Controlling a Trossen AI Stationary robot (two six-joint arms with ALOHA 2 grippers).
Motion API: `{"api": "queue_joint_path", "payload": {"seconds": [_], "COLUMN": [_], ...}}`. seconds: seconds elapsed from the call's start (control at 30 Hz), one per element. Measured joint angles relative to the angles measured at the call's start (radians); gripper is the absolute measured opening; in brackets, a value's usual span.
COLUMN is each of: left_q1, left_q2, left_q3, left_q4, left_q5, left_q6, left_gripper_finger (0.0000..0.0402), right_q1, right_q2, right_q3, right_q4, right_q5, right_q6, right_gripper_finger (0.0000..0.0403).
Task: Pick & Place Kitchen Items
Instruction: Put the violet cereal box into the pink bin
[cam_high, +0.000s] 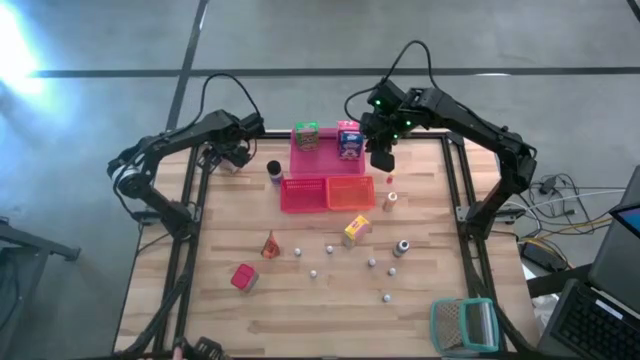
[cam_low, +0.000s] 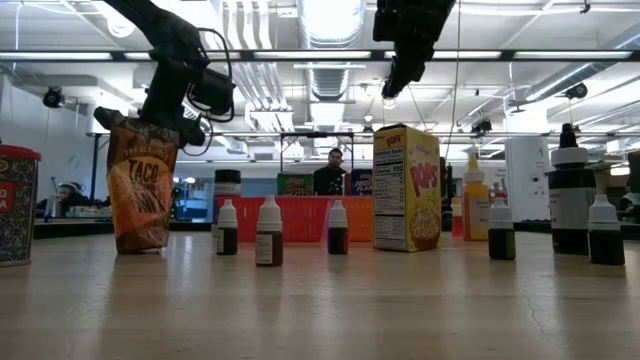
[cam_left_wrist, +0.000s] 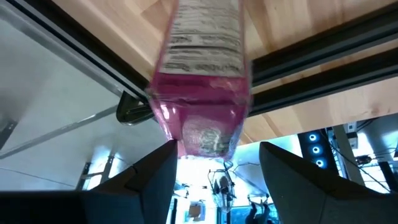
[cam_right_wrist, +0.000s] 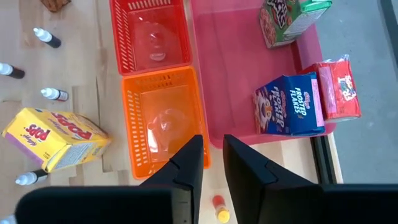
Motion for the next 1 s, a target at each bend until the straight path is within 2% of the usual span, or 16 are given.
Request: {"api": "queue_joint_path", "payload": {"seconds": [0.43,1.0], "left_q1": [0.0,0.001], "left_q2": [-0.006,0.0], "left_q3": [0.002,-0.01], "left_q4": [0.018,0.064], "left_q5": [0.018,0.026], "left_q6": [-0.025,-0.038], "left_gripper_finger": [0.0232,0.0232], "right_q1": [0.0,0.0], "right_q2": [0.0,0.0], "right_q3": [0.0,0.0], "right_q4": [0.003,0.001], "right_q5": [-0.003,-0.003], "right_q6": [-0.014,0.004], "right_gripper_finger": [0.0103,0.013]}}
